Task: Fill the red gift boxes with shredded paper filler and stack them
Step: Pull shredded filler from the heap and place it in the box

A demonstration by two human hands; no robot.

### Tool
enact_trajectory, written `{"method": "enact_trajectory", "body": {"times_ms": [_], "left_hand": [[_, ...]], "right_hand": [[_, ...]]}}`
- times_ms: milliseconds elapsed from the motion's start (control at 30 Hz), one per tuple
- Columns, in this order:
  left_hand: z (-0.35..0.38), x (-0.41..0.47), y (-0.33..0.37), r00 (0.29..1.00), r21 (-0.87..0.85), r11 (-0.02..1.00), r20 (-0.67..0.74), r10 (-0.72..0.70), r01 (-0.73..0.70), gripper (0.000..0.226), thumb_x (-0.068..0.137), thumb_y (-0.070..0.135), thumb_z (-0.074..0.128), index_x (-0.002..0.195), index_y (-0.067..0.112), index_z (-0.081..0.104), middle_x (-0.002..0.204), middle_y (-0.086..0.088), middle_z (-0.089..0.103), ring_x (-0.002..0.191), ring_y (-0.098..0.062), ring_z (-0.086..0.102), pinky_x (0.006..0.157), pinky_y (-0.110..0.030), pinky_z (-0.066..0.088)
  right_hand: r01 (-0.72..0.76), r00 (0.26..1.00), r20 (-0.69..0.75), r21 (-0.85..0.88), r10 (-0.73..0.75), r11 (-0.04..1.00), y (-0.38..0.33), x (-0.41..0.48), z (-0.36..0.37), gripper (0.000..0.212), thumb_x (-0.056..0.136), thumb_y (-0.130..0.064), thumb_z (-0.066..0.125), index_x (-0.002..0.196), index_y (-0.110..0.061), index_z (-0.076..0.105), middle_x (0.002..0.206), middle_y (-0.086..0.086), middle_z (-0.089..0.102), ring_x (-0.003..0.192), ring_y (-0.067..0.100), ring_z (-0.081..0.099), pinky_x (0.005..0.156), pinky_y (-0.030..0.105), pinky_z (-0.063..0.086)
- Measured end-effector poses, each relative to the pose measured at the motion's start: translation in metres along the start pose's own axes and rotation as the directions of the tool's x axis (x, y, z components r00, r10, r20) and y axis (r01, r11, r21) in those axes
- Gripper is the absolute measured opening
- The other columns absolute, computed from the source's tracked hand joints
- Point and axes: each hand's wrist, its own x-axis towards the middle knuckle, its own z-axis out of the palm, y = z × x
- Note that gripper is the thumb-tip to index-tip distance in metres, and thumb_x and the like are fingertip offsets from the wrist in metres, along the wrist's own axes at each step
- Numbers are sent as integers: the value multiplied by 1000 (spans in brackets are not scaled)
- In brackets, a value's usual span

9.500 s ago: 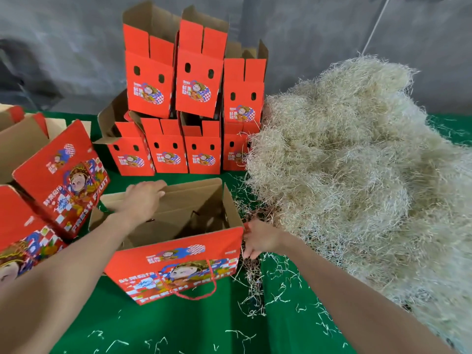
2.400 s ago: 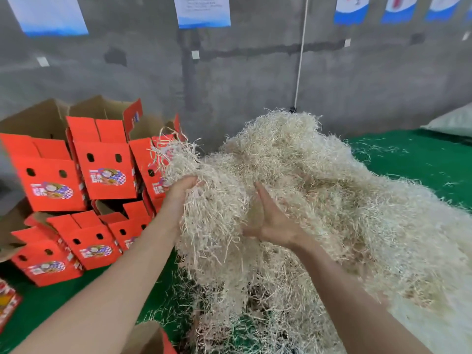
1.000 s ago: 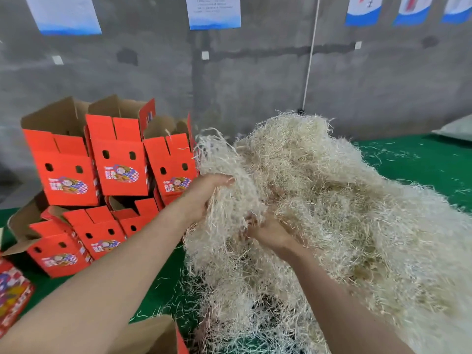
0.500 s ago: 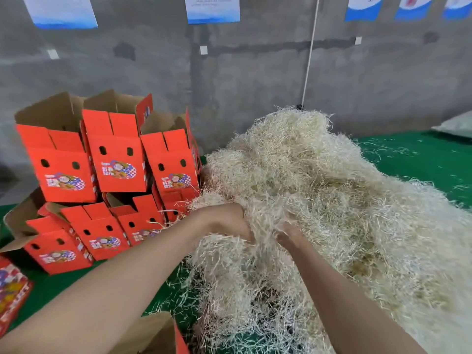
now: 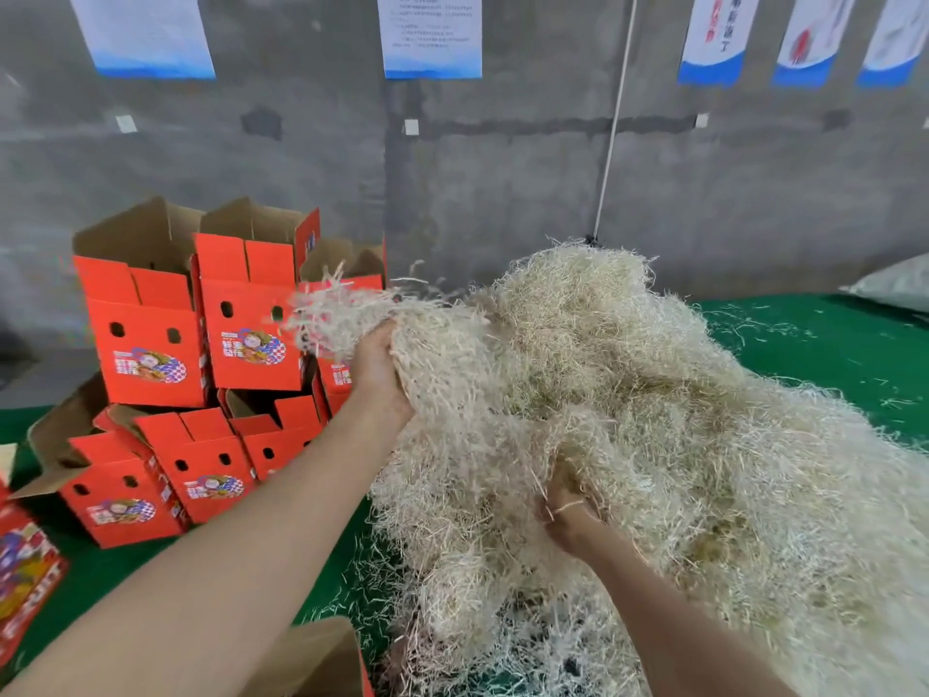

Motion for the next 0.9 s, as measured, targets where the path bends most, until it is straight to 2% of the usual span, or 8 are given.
{"method": "enact_trajectory", "body": {"times_ms": [100,233,367,500,567,633,733,900], "left_hand": [[-2,-17,17,999,-109,994,33,8,-4,43,94,34,38,73,13,69,62,-5,70,53,-20,68,46,-23,52],[-11,-31,42,997,-19,997,14,80,-80,38,95,36,35,80,13,61,68,-5,71,49,-15,66,39,-22,49],[-28,-38,59,996,72,993,7,91,-92,37,95,39,35,84,15,61,67,0,70,55,-13,67,47,-23,51],[-50,-51,73,992,52,991,22,123,-124,35,98,39,34,85,19,60,69,0,68,58,-14,66,46,-21,51],[-71,-60,79,987,64,985,24,160,-162,35,100,41,29,106,23,58,98,-3,66,89,-20,65,76,-26,55],[-90,-64,88,991,114,985,68,119,-126,46,97,46,29,127,17,50,124,-10,55,116,-29,52,104,-41,38],[-89,-60,103,991,371,925,126,37,-81,32,97,26,39,109,0,55,103,-16,58,103,-26,51,99,-41,41],[-84,-64,86,974,808,579,202,-99,-109,27,72,26,64,91,7,63,98,-2,59,93,-14,49,73,-18,37]], "right_hand": [[-44,998,38,-105,48,993,0,-5,7,27,96,-45,21,84,-30,40,73,-6,32,69,6,38,63,18,35],[-27,999,35,-92,31,995,-22,-12,-1,8,95,-10,46,101,-14,48,98,3,47,85,13,48,76,22,45],[279,959,-94,128,-268,952,-99,-39,-43,70,78,-15,71,137,-20,34,134,-2,37,124,20,39,106,35,37],[424,905,-143,204,-401,883,-167,-66,-67,11,90,-18,57,98,-13,63,117,11,62,97,20,61,84,30,52],[368,930,-159,350,-333,861,-191,-75,-70,18,95,-12,48,86,-11,63,98,14,68,85,27,67,79,35,56],[315,949,-207,685,-239,657,-217,-83,-78,20,96,-9,43,91,-6,62,89,13,69,80,28,68,86,40,53],[243,955,-221,965,-199,95,-254,-93,-96,25,99,-15,38,85,-4,56,79,12,66,72,23,66,87,39,49],[225,949,-214,974,-232,21,-297,-102,-82,31,102,-21,29,87,-8,52,86,16,62,79,26,61,73,37,49]]}}
